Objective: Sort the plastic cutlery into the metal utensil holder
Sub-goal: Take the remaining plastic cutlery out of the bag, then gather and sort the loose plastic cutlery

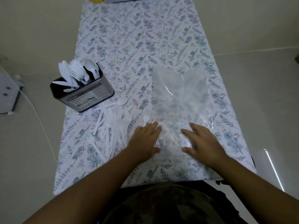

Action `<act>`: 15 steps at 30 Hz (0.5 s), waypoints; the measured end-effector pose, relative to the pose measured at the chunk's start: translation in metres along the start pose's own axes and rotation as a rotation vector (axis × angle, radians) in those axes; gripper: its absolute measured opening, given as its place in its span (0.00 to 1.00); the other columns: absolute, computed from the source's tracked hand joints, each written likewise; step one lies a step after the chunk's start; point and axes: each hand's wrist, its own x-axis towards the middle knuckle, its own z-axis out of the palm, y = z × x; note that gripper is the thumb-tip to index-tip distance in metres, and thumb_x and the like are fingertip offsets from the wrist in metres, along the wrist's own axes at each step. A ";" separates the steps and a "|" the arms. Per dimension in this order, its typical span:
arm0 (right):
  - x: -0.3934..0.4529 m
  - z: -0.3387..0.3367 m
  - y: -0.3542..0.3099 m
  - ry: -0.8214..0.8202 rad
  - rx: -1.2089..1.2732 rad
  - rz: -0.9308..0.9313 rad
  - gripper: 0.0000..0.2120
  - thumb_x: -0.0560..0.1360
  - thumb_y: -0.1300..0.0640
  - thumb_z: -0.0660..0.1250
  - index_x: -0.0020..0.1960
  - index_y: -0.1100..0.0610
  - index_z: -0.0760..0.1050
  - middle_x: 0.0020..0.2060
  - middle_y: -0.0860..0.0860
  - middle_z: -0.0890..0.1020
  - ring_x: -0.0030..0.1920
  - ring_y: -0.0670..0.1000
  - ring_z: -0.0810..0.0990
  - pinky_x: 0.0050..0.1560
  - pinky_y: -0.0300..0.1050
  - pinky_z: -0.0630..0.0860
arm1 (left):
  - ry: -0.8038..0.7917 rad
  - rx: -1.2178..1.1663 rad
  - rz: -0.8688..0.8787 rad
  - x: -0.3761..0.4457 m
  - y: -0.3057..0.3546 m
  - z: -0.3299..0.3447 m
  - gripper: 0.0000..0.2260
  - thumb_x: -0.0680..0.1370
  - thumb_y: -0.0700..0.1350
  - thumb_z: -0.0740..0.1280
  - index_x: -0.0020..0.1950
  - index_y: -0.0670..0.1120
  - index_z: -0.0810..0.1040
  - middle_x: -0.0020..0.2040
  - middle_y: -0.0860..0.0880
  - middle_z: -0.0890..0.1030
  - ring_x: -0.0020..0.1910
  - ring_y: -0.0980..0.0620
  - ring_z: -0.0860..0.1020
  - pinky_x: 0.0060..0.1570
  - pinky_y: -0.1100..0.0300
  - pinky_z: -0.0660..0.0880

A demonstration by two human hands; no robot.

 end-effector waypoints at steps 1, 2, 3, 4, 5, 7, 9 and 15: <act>0.000 -0.003 0.002 0.000 -0.019 0.011 0.37 0.73 0.34 0.69 0.79 0.42 0.63 0.79 0.51 0.63 0.78 0.56 0.59 0.75 0.54 0.59 | 0.014 -0.008 0.003 -0.001 0.001 -0.002 0.40 0.77 0.63 0.65 0.81 0.48 0.51 0.81 0.45 0.52 0.79 0.43 0.53 0.76 0.44 0.50; 0.001 -0.008 0.003 0.021 -0.023 0.017 0.37 0.73 0.33 0.69 0.78 0.42 0.63 0.77 0.49 0.67 0.76 0.55 0.62 0.73 0.54 0.60 | 0.055 -0.026 0.019 -0.001 0.001 -0.005 0.37 0.76 0.63 0.65 0.79 0.49 0.57 0.79 0.45 0.59 0.77 0.43 0.58 0.74 0.44 0.54; 0.002 -0.012 0.003 0.061 -0.010 0.024 0.36 0.72 0.33 0.69 0.77 0.42 0.65 0.74 0.49 0.70 0.74 0.55 0.64 0.72 0.53 0.60 | 0.119 -0.048 0.048 -0.001 0.000 -0.008 0.33 0.75 0.63 0.65 0.76 0.50 0.64 0.75 0.45 0.66 0.73 0.44 0.64 0.72 0.45 0.59; 0.004 -0.016 0.002 0.117 0.017 0.032 0.34 0.72 0.35 0.71 0.75 0.43 0.68 0.71 0.50 0.72 0.72 0.55 0.65 0.71 0.53 0.61 | 0.205 -0.077 0.082 0.002 0.000 -0.012 0.28 0.75 0.61 0.65 0.71 0.50 0.70 0.70 0.46 0.71 0.69 0.45 0.68 0.69 0.47 0.64; 0.007 -0.018 0.002 0.179 0.051 0.039 0.33 0.71 0.38 0.74 0.74 0.44 0.71 0.70 0.52 0.73 0.72 0.57 0.66 0.70 0.54 0.62 | 0.286 -0.109 0.105 0.007 0.001 -0.015 0.24 0.75 0.59 0.66 0.68 0.50 0.73 0.67 0.47 0.73 0.66 0.46 0.69 0.67 0.48 0.67; 0.015 -0.020 0.000 0.224 0.075 0.058 0.36 0.69 0.42 0.77 0.74 0.45 0.71 0.74 0.55 0.68 0.75 0.60 0.63 0.73 0.57 0.61 | 0.355 -0.156 0.108 0.018 0.004 -0.018 0.29 0.73 0.57 0.71 0.72 0.49 0.69 0.71 0.45 0.70 0.71 0.45 0.66 0.70 0.45 0.67; 0.024 -0.020 0.001 0.117 0.025 0.083 0.43 0.68 0.38 0.77 0.78 0.43 0.62 0.81 0.55 0.56 0.80 0.59 0.54 0.77 0.58 0.55 | 0.234 -0.148 0.080 0.030 0.005 -0.018 0.47 0.70 0.62 0.74 0.80 0.50 0.53 0.80 0.43 0.55 0.79 0.43 0.53 0.76 0.45 0.55; 0.045 -0.021 0.011 -0.046 -0.014 0.149 0.52 0.67 0.29 0.71 0.81 0.42 0.46 0.83 0.52 0.47 0.81 0.59 0.48 0.79 0.61 0.52 | -0.051 -0.054 -0.025 0.056 0.001 -0.028 0.61 0.65 0.69 0.74 0.81 0.47 0.38 0.82 0.46 0.43 0.80 0.43 0.45 0.75 0.39 0.50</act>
